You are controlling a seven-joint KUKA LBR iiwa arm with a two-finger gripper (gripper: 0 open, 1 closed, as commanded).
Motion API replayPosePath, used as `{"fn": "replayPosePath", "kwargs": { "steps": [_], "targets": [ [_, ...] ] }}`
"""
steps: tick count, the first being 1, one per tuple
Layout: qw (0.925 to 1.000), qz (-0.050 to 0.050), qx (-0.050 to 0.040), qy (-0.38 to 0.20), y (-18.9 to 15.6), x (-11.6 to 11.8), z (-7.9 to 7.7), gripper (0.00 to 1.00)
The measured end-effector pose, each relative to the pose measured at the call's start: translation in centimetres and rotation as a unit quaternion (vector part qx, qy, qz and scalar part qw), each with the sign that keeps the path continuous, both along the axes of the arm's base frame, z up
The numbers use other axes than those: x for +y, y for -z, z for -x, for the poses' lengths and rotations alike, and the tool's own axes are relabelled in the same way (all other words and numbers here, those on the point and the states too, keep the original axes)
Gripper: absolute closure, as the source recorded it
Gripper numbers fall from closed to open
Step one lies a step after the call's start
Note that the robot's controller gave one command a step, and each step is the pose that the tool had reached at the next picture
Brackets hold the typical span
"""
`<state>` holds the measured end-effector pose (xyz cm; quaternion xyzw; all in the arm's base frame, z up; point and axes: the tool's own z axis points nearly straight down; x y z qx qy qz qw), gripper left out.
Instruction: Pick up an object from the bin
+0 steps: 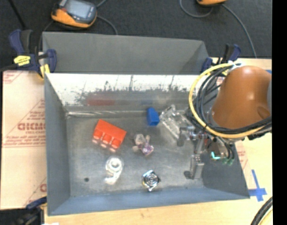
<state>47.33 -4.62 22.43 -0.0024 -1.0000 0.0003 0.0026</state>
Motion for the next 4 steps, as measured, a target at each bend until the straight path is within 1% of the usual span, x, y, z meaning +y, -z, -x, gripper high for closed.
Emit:
{"fn": "replayPosePath", "kwargs": {
  "steps": [1, 2, 3, 4],
  "targets": [
    [1.0000, -0.002, -0.0052, -0.002, 6.7, 6.8, -9.7, 0.00],
    [0.9996, -0.001, -0.0019, 0.027, 10.7, 6.1, -8.5, 0.00],
    [0.9399, 0.000, -0.0054, -0.341, 10.4, 7.5, -10.2, 0.00],
    [0.8578, -0.001, -0.0039, -0.514, 15.4, 6.5, -11.4, 0.00]
  ]
}}
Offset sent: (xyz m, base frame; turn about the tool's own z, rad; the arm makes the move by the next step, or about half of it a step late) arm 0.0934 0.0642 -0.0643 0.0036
